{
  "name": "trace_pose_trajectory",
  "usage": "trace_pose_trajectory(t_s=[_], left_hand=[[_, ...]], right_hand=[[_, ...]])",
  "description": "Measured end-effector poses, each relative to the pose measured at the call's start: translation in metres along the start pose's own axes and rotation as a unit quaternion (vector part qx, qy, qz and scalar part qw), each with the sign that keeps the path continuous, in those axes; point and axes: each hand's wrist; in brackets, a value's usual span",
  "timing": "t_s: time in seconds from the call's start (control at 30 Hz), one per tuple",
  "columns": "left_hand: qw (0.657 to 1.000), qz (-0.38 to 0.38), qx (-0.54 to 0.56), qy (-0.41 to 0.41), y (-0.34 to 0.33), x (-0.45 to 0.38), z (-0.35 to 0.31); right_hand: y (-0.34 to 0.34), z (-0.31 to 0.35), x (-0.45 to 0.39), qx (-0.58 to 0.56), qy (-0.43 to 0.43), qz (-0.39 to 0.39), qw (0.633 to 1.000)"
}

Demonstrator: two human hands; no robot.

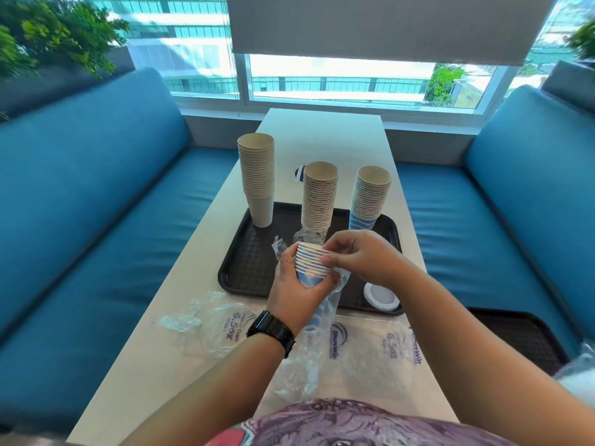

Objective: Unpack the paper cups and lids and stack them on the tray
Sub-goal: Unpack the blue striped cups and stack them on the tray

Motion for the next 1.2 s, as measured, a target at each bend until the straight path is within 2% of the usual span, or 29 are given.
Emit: trace_pose_trajectory(t_s=[0.33,0.43,0.53,0.77,0.97,1.2], left_hand=[[0.994,0.100,0.024,0.027,0.0018,0.0040,-0.0046],[0.995,0.069,0.064,0.013,0.0009,0.0073,-0.0065],[0.994,0.042,0.090,0.039,0.0009,0.0072,-0.0092],[0.999,0.038,0.012,0.026,0.0017,0.0030,-0.0091],[1.000,-0.008,-0.016,-0.003,0.0011,0.0014,-0.0086],[0.999,-0.014,-0.030,-0.009,0.0014,-0.0003,-0.0107]], right_hand=[[-0.0010,0.0062,0.0044,0.003,-0.001,-0.028,1.000],[-0.0015,0.0069,0.0058,0.010,-0.003,-0.032,0.999],[-0.0023,0.0073,0.0069,0.008,-0.005,-0.039,0.999],[-0.0018,0.0092,0.0051,0.017,0.001,-0.044,0.999],[-0.0001,0.0093,0.0060,0.027,0.005,-0.039,0.999],[0.0005,0.0106,0.0053,0.055,0.006,-0.037,0.998]])
Point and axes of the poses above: each hand's wrist, its own x-axis away from the middle knuckle, its own y-axis out of the back of the hand, z = x × y, and after that the axes turned 10 degrees about x, right-handed
